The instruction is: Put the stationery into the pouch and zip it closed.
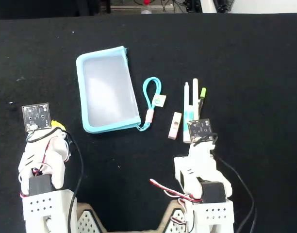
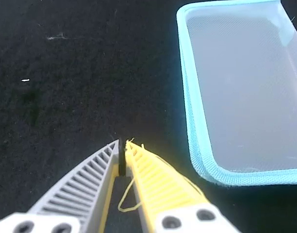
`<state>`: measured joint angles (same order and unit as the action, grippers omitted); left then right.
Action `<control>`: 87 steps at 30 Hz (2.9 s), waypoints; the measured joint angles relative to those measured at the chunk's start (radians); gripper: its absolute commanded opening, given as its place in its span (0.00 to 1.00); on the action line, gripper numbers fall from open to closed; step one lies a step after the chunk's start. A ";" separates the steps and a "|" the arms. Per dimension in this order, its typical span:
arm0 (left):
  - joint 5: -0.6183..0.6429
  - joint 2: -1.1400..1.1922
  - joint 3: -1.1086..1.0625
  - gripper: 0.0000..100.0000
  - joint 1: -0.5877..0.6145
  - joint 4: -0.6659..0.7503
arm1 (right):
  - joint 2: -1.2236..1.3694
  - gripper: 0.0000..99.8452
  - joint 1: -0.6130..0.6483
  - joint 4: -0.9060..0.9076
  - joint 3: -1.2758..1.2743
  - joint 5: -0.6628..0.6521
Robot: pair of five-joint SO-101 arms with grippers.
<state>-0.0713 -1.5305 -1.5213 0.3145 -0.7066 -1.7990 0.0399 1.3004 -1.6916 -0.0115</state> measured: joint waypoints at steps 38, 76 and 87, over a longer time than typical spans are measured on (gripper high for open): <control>0.035 0.503 0.166 0.09 0.000 0.063 | 0.000 0.01 0.000 0.000 0.000 0.000; 0.015 0.591 0.172 0.09 0.000 0.091 | 0.000 0.01 0.000 0.000 0.000 0.000; 0.015 0.937 0.341 0.09 0.000 0.091 | 0.000 0.01 0.000 0.000 0.000 0.000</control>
<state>-0.0560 -0.5930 -1.1807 0.3145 -0.6160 -1.7990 0.0399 1.3004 -1.6916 -0.0115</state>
